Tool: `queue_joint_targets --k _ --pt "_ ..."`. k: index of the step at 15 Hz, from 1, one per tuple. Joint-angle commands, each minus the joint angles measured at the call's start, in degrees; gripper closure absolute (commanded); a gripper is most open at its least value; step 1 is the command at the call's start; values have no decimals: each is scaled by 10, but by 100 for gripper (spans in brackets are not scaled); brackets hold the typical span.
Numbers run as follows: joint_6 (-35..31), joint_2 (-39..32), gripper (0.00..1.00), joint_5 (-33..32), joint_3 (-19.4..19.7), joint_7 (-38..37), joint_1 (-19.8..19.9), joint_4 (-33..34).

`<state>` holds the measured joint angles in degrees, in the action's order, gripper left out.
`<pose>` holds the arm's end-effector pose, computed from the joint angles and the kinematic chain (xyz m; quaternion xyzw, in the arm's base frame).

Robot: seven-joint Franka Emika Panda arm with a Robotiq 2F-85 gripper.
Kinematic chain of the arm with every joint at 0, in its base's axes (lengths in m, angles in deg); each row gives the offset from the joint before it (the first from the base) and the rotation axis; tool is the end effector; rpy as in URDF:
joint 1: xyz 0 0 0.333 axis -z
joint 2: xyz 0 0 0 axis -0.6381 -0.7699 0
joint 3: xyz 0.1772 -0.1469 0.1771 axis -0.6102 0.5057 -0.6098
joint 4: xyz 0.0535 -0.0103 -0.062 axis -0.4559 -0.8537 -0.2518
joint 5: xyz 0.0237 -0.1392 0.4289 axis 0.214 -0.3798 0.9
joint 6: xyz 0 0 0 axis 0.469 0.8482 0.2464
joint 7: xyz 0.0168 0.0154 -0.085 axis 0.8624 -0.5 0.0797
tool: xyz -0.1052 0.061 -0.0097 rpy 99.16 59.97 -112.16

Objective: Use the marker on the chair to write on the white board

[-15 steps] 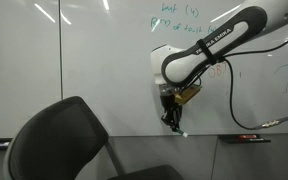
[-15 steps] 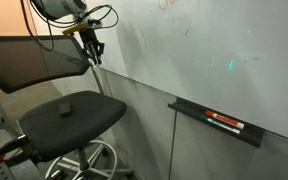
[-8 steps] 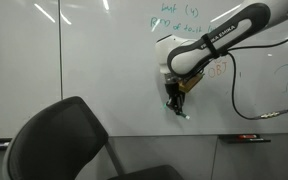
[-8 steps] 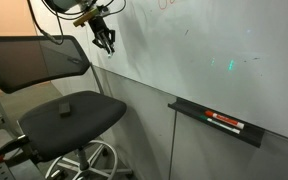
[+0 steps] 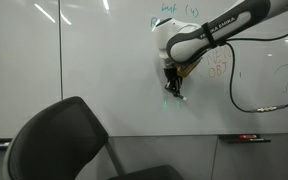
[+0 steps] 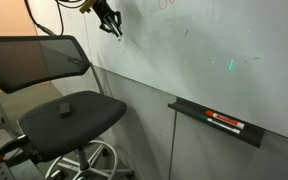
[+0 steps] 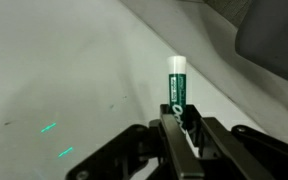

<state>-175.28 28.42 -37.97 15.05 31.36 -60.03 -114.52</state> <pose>0.6986 0.2476 0.3953 0.9314 0.2052 0.1154 0.2778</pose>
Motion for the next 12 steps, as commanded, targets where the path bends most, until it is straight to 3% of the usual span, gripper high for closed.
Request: queue_joint_targets --k 1,12 --pt "28 -22 92 -36 4 -3 -3 57" --pt "111 -106 92 -79 7 14 -20 163"
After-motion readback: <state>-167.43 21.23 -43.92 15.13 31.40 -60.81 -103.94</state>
